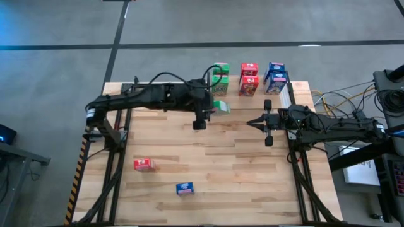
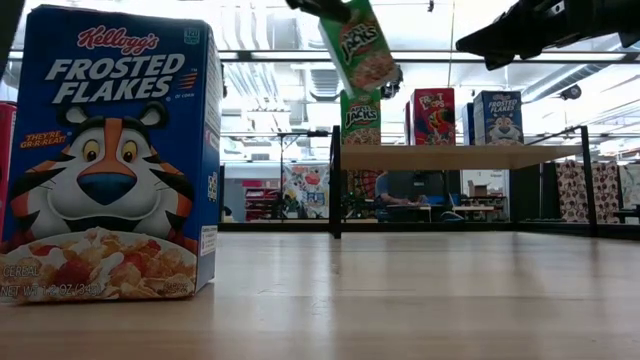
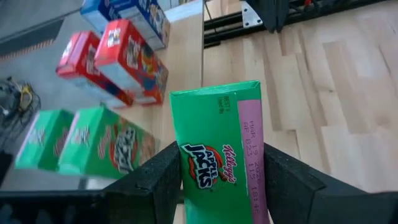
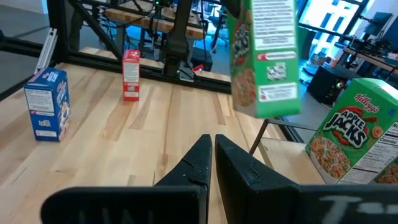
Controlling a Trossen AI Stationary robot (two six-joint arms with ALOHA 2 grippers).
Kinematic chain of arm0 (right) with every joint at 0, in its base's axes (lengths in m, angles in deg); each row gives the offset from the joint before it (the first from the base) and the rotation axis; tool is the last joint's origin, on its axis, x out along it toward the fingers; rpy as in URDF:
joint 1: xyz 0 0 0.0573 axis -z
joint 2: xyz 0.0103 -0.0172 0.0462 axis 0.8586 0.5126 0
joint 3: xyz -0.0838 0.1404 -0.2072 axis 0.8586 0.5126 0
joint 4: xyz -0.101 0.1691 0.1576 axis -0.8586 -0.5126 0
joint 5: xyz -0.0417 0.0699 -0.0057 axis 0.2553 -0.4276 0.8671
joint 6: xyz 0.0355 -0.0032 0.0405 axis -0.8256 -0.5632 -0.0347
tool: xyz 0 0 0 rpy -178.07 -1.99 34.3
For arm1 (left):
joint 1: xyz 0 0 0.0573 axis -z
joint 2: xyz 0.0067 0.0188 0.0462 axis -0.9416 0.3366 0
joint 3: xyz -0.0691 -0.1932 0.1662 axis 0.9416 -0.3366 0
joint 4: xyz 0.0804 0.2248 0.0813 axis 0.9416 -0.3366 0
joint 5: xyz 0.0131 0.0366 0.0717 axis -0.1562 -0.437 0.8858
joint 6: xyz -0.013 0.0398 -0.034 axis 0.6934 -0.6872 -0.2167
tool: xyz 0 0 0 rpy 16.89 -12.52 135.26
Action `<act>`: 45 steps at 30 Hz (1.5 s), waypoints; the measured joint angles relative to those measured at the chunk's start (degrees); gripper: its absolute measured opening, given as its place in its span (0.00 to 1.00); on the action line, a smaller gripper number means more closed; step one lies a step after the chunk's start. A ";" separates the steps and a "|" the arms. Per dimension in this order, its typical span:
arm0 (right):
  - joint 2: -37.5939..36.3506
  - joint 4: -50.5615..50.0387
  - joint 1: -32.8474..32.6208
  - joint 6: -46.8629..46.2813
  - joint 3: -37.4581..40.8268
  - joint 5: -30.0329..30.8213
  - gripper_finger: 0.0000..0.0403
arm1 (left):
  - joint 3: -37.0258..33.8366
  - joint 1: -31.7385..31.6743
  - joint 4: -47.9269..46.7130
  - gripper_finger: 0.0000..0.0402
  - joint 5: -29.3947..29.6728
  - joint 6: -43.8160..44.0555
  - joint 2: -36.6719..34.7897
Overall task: Stack cereal on shelf
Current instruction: Put the top green cereal box on the shelf aligned with other green cereal boxes
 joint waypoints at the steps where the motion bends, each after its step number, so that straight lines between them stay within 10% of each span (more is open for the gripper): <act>1: 0.00 -0.04 0.00 0.00 -0.01 0.00 0.03 | 0.86 -0.27 -0.04 0.44 -0.29 -0.65 0.78; 45: 0.00 -0.15 0.00 -0.04 0.00 -0.11 0.03 | 2.43 -9.05 1.70 0.45 -4.30 -0.83 8.42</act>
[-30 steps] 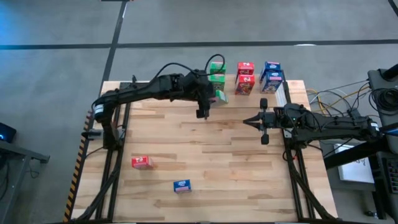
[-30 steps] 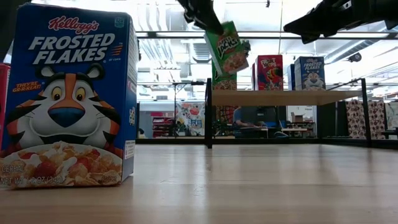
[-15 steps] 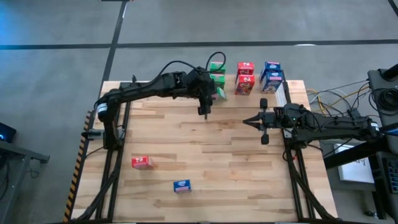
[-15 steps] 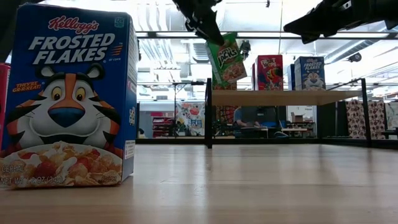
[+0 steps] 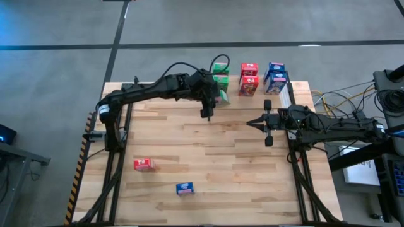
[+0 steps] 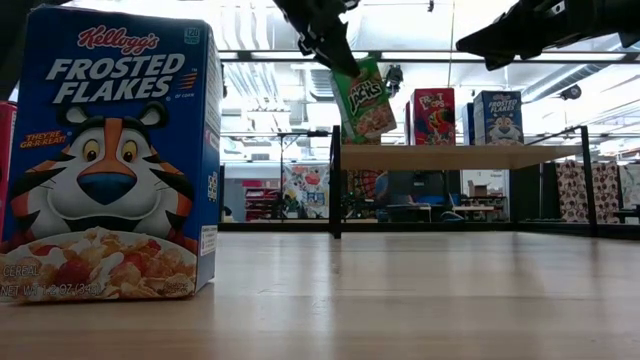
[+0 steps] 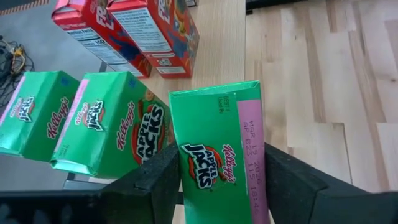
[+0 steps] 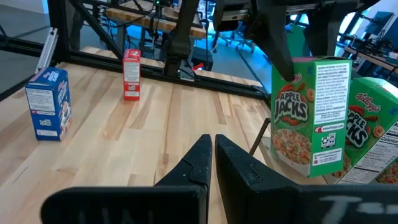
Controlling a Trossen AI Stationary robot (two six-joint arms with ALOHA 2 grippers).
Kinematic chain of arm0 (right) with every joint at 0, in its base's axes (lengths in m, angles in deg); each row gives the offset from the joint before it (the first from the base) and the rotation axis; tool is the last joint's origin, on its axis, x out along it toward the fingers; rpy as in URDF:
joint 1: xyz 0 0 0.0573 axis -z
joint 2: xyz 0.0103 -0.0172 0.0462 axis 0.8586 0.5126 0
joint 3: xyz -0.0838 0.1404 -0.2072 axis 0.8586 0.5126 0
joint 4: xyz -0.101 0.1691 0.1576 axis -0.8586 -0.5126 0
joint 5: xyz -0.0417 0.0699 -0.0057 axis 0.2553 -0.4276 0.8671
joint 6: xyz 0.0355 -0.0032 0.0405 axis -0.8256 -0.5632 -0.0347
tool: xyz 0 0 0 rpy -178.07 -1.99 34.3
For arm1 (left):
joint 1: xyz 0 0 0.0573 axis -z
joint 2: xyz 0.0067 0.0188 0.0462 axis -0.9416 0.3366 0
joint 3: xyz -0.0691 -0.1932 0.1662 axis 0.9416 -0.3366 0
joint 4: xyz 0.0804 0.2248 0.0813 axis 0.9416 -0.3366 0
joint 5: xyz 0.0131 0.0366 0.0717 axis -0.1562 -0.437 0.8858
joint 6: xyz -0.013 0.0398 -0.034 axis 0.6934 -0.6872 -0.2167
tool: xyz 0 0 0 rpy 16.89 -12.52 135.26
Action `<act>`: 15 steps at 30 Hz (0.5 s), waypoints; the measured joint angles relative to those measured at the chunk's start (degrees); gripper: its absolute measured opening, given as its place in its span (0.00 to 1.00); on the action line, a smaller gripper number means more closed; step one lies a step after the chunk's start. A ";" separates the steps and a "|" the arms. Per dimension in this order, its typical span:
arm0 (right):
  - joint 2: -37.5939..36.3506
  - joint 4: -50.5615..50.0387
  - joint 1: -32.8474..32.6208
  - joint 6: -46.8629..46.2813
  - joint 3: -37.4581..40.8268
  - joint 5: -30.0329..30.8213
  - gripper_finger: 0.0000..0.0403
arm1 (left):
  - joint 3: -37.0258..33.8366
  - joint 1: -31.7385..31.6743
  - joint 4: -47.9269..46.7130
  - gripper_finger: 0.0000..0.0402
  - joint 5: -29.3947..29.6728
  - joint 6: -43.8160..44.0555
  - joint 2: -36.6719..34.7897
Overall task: Stack cereal on shelf
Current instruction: Put the top green cereal box on the shelf aligned with other green cereal boxes
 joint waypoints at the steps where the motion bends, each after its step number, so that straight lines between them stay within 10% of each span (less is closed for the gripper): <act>1: 0.00 0.02 0.00 -0.02 0.00 0.00 0.03 | -0.16 0.00 0.10 0.46 0.00 -0.04 0.00; 15: 0.02 -0.02 0.00 -0.17 0.00 0.07 0.03 | -0.69 -0.17 2.74 0.62 0.18 -0.50 0.00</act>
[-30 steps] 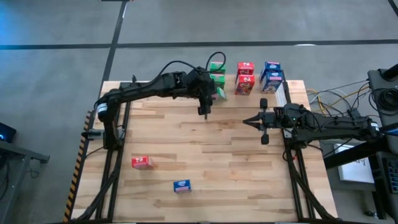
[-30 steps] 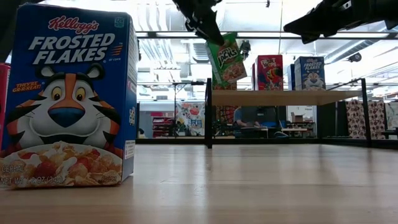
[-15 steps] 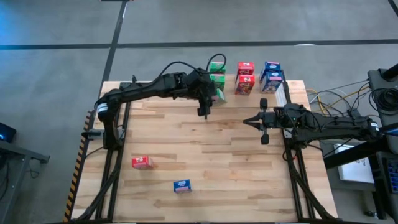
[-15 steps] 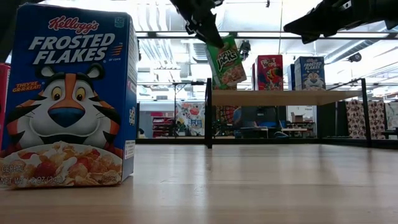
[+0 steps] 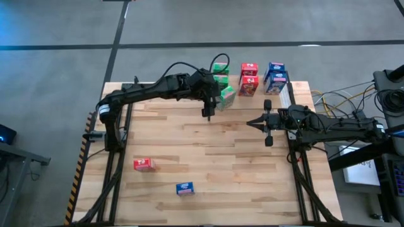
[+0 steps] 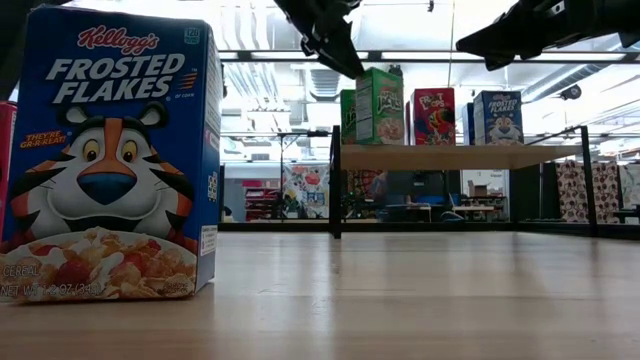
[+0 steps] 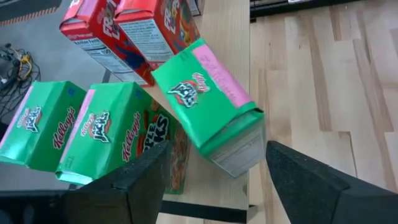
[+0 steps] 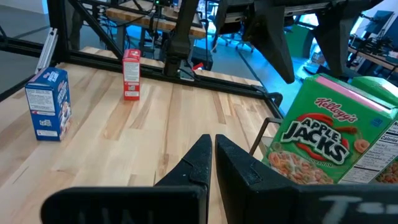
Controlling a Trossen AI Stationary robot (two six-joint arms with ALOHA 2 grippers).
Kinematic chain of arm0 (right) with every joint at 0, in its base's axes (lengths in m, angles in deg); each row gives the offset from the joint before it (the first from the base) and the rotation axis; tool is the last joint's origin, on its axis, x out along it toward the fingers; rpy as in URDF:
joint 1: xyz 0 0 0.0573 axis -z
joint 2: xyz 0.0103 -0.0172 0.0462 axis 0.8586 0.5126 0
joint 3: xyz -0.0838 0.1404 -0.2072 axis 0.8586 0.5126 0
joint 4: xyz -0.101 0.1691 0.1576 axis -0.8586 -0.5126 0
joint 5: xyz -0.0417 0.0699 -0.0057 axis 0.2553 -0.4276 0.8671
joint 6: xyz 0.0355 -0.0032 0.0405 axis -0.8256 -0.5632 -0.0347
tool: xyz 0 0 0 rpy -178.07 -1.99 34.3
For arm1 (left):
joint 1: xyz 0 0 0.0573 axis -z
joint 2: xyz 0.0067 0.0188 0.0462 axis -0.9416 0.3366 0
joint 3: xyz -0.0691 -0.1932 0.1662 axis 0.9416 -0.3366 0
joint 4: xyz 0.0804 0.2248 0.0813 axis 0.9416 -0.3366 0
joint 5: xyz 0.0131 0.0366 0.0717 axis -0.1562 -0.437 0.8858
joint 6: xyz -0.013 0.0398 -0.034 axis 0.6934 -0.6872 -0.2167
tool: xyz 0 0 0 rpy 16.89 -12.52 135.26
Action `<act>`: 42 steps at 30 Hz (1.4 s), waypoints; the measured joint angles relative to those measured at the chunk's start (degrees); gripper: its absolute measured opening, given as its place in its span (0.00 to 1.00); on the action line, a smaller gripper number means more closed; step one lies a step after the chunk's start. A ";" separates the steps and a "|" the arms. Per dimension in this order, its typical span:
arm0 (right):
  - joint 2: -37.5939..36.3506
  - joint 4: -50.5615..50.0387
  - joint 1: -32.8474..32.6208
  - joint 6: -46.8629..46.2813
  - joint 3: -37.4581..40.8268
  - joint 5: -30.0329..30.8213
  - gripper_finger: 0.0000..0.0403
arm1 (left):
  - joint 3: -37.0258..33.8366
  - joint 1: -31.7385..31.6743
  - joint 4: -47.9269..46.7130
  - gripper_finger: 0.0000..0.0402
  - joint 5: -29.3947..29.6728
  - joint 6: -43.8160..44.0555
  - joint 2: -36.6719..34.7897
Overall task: Stack cereal on shelf
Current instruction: Put the top green cereal box on the shelf aligned with other green cereal boxes
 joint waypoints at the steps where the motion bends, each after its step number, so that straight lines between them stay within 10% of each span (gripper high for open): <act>1: 0.00 0.00 0.00 0.00 0.00 0.04 0.03 | 0.00 0.00 -0.20 0.62 0.13 -0.01 0.00; 19: 0.60 -0.01 0.07 -4.72 0.00 8.25 0.03 | -6.05 4.74 -5.53 0.58 0.90 3.46 -6.83; 42: 10.06 12.67 3.13 -12.65 -0.02 23.37 0.03 | -61.10 9.51 55.18 0.57 3.84 1.72 -34.32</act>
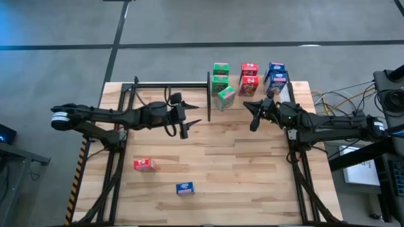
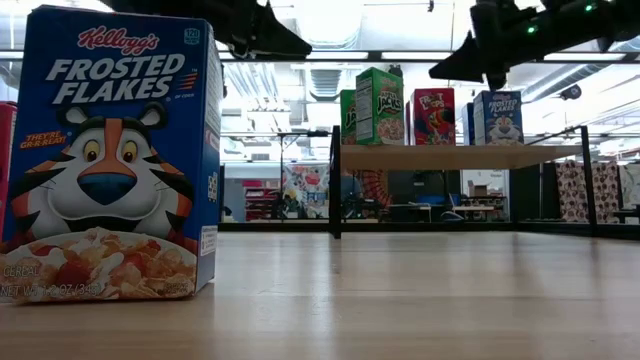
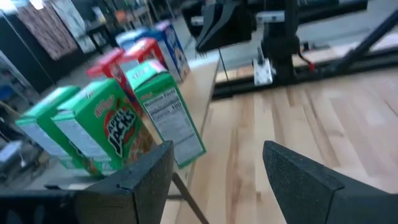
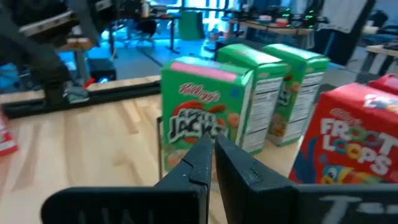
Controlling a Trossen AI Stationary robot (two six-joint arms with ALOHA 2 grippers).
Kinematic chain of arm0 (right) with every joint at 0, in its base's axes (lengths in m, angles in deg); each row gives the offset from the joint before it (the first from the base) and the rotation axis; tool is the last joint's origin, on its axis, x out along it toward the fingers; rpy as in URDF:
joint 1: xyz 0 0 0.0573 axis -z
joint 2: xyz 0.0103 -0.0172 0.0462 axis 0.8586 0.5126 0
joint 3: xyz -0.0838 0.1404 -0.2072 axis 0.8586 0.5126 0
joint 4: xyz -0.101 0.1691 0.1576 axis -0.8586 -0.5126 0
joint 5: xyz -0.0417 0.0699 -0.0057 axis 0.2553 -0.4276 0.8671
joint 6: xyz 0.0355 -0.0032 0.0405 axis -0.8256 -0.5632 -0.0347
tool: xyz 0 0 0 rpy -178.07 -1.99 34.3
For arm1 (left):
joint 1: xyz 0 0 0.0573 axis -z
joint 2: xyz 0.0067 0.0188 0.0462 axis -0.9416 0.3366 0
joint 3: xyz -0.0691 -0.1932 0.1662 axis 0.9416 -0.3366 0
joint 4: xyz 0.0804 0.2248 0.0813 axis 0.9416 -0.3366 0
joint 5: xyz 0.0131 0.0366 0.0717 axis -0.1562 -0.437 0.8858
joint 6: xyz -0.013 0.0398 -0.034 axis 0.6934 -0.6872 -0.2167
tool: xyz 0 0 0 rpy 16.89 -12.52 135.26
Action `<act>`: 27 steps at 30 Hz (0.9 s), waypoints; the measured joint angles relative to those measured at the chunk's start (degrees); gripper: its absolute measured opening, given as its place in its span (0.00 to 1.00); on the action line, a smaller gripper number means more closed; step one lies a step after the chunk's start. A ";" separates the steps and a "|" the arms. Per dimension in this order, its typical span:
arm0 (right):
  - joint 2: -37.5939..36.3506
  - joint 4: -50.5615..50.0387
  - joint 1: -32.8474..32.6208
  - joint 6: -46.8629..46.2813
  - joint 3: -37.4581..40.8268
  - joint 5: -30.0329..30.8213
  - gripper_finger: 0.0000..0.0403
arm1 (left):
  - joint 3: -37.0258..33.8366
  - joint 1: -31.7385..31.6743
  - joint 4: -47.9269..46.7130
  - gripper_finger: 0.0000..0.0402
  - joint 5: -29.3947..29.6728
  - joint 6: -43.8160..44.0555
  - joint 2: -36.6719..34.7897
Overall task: Stack cereal on shelf
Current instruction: Put the top green cereal box on the shelf aligned with other green cereal boxes
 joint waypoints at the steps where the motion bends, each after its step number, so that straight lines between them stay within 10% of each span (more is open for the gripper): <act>1: 0.51 1.08 0.31 0.00 0.00 0.43 0.03 | -1.24 -0.01 2.54 0.57 0.00 -0.23 0.09; 14: 6.38 3.50 4.14 -1.35 -4.28 0.94 0.03 | -7.05 -0.16 21.24 0.55 -1.49 -1.34 5.67; 27: 11.00 0.41 4.57 -1.85 -8.73 3.96 0.03 | -5.46 -1.21 27.34 0.04 -1.66 -1.62 12.09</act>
